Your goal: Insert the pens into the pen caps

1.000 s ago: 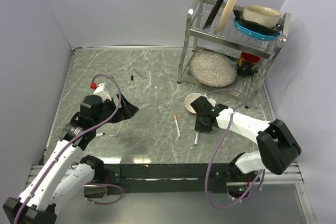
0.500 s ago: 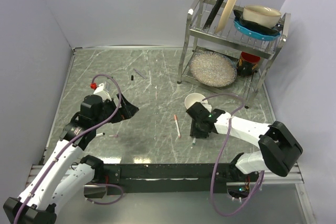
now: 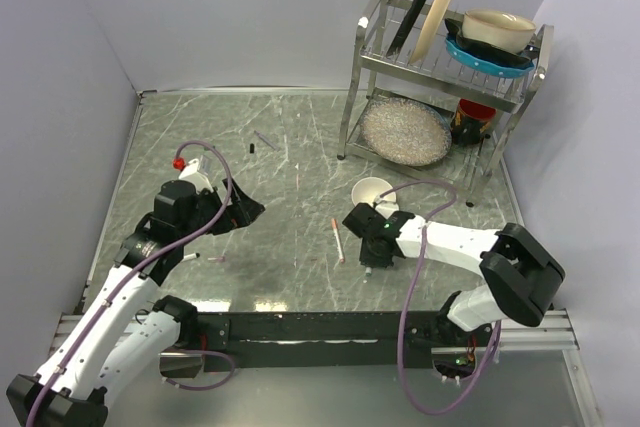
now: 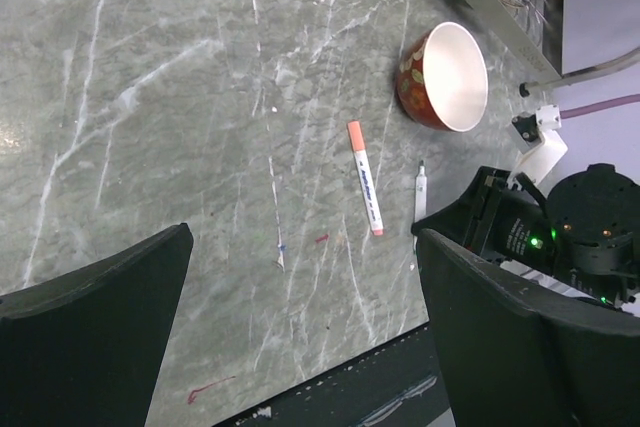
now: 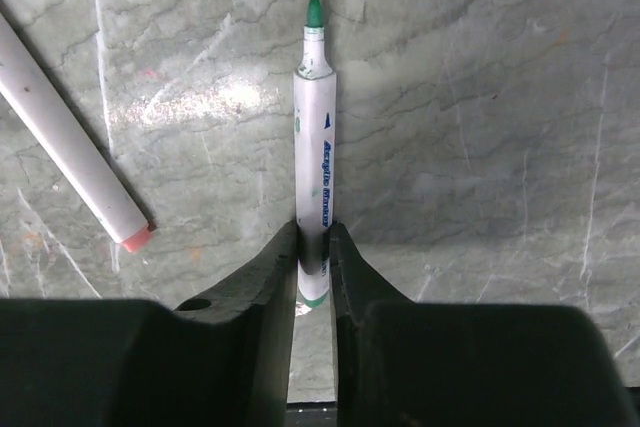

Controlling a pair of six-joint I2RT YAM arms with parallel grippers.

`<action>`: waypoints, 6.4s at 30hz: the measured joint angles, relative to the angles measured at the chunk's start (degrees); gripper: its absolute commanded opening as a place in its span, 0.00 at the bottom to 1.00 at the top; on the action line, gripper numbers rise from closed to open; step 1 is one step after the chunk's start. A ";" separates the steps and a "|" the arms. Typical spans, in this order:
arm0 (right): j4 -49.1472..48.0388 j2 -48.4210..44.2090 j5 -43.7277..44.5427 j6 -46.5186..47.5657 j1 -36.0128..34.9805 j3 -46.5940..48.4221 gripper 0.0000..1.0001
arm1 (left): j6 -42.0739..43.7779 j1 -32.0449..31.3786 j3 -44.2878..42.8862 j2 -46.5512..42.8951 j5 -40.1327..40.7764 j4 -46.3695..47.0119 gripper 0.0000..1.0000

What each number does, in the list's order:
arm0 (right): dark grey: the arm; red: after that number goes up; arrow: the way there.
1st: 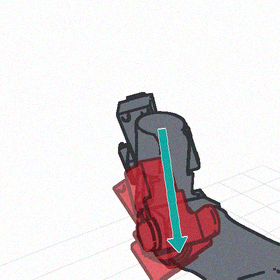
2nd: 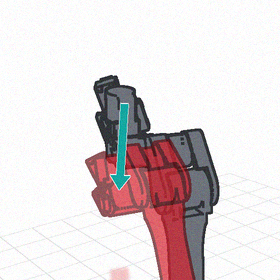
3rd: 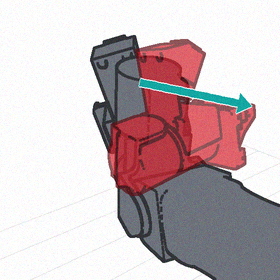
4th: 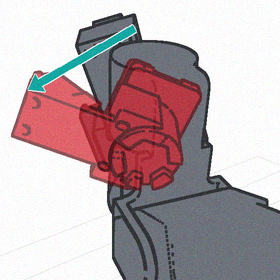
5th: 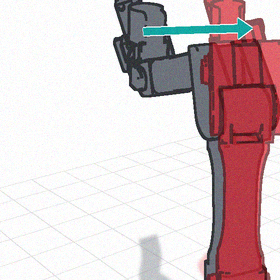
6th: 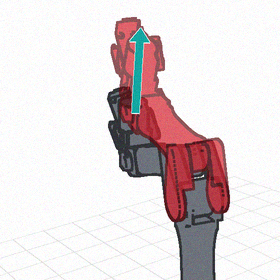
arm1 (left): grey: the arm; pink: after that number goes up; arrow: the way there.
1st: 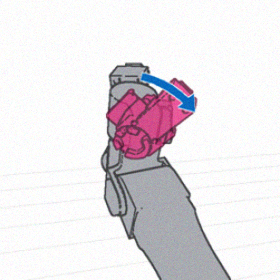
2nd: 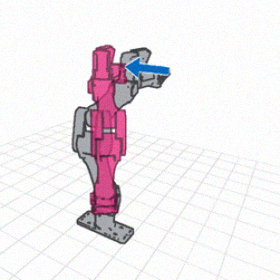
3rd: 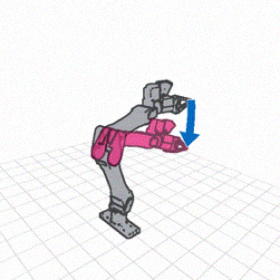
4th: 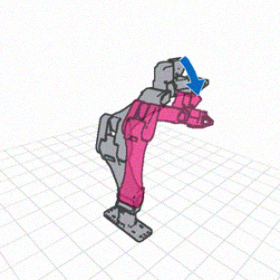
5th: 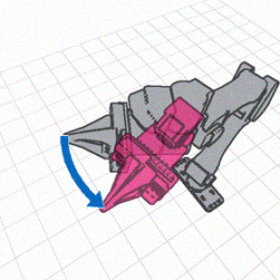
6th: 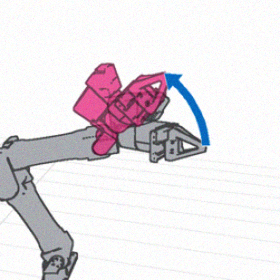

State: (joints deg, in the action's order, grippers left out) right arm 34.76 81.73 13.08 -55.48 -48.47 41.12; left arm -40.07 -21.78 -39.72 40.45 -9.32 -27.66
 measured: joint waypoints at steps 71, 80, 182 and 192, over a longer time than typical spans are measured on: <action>-28.11 -19.06 -10.97 0.79 -16.65 -0.35 0.23 | -24.24 -17.42 9.49 23.91 -26.03 48.37 0.01; -31.23 -20.33 -11.41 -0.44 -16.87 -2.60 0.00 | -22.86 -17.77 9.29 20.90 -24.06 44.61 0.67; -18.27 -41.38 4.07 15.23 -15.50 -7.78 0.00 | -29.42 24.83 -71.23 92.85 17.11 -17.97 0.01; -15.54 -44.81 3.87 13.35 -15.50 -7.78 0.00 | -17.42 20.59 -46.90 77.22 15.41 -11.58 0.01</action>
State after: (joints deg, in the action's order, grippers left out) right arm 19.22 36.93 16.95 -42.13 -63.96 33.34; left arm -57.49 -1.19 -86.63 117.67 6.09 -39.24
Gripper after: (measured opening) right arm 0.221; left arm 0.039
